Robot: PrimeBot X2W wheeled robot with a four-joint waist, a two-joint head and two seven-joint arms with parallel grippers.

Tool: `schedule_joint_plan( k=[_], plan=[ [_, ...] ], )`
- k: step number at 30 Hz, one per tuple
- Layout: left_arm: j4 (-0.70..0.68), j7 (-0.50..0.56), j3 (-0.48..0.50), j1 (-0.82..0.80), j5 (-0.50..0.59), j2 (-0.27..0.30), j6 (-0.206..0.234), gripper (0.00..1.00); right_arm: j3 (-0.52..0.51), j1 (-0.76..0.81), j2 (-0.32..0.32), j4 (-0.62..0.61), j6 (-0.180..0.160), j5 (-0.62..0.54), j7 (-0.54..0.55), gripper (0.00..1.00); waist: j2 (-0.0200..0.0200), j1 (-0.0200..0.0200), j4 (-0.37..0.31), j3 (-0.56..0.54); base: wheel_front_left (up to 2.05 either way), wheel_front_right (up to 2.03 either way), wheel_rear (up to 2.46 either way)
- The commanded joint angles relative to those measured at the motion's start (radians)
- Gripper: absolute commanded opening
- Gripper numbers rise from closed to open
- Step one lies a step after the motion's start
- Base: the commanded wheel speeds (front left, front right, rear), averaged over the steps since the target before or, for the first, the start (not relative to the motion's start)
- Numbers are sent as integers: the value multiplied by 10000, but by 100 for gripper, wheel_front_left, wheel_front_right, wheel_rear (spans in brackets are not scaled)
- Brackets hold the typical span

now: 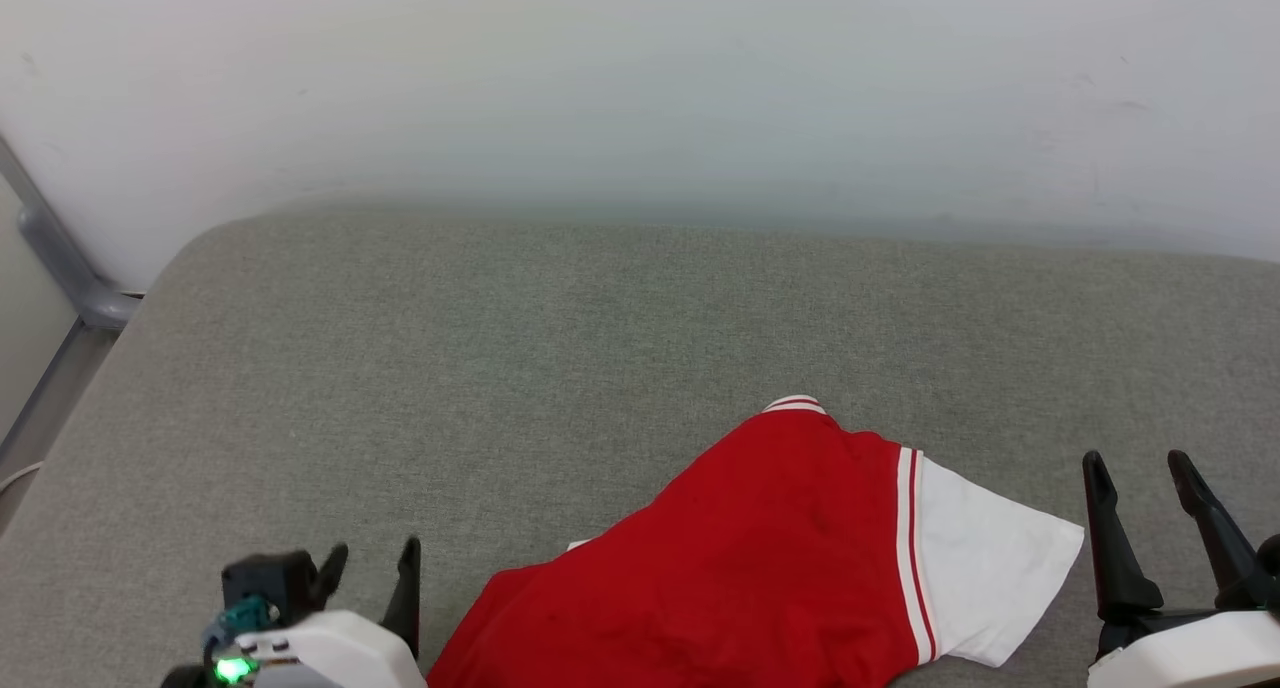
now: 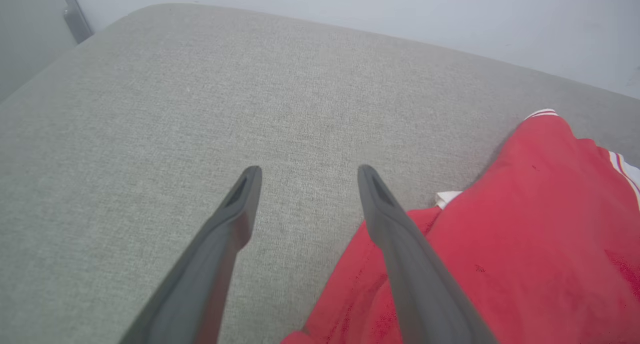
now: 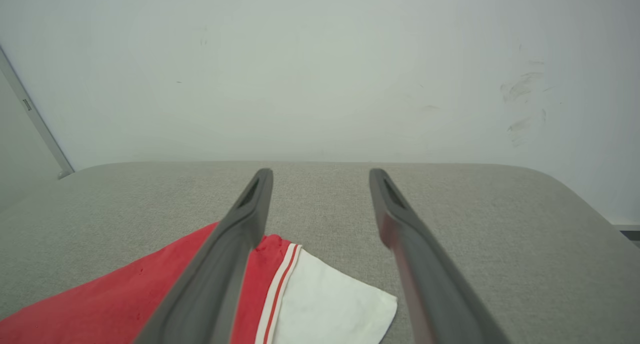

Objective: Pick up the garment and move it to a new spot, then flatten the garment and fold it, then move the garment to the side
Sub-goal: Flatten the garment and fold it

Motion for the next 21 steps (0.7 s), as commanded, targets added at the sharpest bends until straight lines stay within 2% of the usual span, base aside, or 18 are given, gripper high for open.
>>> schedule_joint_plan(
  k=[1, 5, 8, 14, 21],
  plan=[
    [-90, -161, 114, -317, 75, 115, -103, 100, -19, 127, 23, -68, -9, 9, 38, 100, 0, 1, -19, -4, 0, 0, 0],
    [-74, -15, 85, -897, 103, 236, -410, 100, -20, 64, 23, -122, -9, 27, 98, 100, 0, 1, -74, 33, 0, 0, 0],
    [-39, 471, -97, -1533, 5, 235, -789, 100, -16, 15, 23, -146, -9, 28, 153, 100, 0, 1, -137, 144, 0, 0, 0],
    [236, 1984, -739, -3071, -357, -157, -1734, 100, 125, -293, 23, -197, -9, 69, 238, 100, 0, 1, -470, 747, 0, 0, 0],
    [1259, 3701, -1643, -4567, -542, -592, -2694, 100, 233, -702, 23, -67, -9, 189, 181, 100, 0, 1, -1071, 1713, 0, 0, 0]
  ],
)
